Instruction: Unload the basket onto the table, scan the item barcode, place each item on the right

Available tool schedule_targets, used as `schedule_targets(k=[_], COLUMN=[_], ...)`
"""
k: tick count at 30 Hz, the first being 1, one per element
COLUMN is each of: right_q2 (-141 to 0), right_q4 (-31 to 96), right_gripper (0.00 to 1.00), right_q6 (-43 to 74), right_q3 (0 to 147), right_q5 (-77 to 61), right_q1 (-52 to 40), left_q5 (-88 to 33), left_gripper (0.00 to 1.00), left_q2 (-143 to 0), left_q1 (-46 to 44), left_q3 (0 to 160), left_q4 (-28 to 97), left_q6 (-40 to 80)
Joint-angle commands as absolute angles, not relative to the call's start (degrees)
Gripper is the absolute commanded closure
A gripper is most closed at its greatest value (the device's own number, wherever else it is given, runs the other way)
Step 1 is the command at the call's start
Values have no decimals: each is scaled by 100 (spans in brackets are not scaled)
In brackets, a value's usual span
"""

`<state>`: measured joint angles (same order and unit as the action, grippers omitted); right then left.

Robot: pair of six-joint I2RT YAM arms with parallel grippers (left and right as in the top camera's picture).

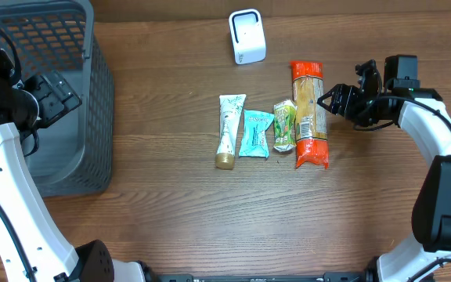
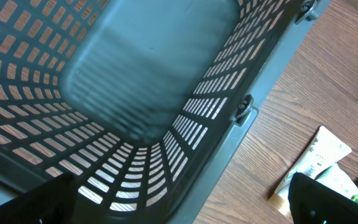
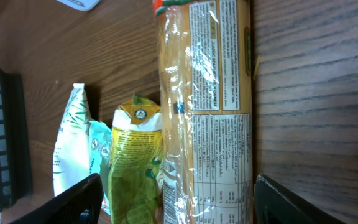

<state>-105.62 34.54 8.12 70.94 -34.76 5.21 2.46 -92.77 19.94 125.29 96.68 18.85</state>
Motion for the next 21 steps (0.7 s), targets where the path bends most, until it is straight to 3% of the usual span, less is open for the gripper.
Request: schedule_targets(k=[1,16,21], right_q2=[-10696,-11380,-11535], right_q4=[3406,2757,2707], right_gripper=[24,27,47], right_q6=[644,591,591], right_q3=[7133,6849,6849], right_q5=[-3610,-3465,-3778], right_q1=[532,499,456], left_q5=[318,316,318], left_gripper=[0,0,0], left_q2=[-9301,-9301,-9301], left_q1=[1986,1986,1984], left_q3=[12567,12567,12567], left_q4=[9679,9679,9679], left_q6=[1776,1776,1776])
